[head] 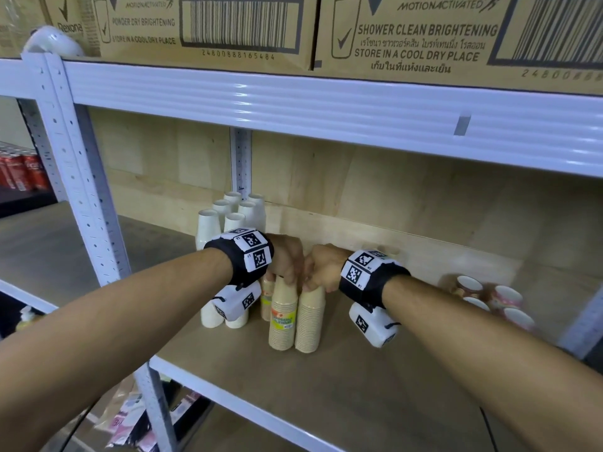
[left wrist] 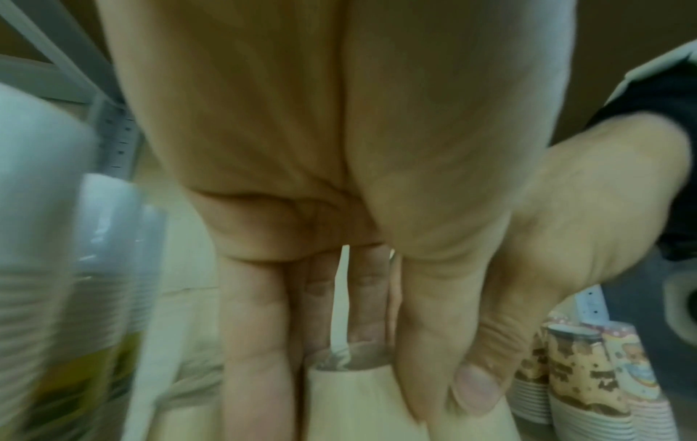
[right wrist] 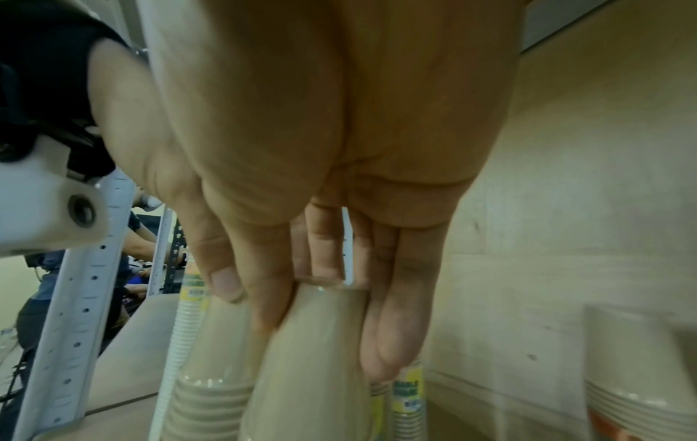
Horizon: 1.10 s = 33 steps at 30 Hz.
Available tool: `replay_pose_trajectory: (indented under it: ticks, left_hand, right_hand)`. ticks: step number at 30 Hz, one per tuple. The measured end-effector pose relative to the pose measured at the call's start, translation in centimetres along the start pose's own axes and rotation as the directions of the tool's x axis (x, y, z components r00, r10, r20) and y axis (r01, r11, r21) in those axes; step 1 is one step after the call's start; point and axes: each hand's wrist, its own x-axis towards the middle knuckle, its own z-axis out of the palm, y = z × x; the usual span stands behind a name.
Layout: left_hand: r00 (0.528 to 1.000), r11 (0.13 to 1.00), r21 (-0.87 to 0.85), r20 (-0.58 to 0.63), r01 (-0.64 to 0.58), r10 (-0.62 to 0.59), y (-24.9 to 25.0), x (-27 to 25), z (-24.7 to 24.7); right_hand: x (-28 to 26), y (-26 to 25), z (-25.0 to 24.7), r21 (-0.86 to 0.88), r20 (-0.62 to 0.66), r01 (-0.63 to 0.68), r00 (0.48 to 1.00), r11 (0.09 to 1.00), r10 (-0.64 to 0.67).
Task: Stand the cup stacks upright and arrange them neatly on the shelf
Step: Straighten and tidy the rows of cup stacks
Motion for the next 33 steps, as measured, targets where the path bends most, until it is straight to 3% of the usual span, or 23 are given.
replay_pose_trajectory:
  ticks: [19,27,33]
  left_hand:
    - [0.963,0.983,0.058,-0.198,-0.172,0.181,9.2,8.5,-1.5]
    - [0.954,0.978,0.045,-0.213,-0.204,0.208,10.4,12.4,-1.1]
    - [0.950,0.973,0.045,-0.211,-0.226,0.230,10.8,14.4,-0.5]
  right_hand:
    - [-4.8,13.0,-4.6,-0.052,-0.137,-0.368,0.923,0.928,0.359]
    - [-3.7,18.1,-4.7,-0.037,-0.195,-0.450,0.879,0.893,0.435]
    - [-1.9,20.3,-4.6,-0.051,-0.209,-0.435,0.885,0.899,0.416]
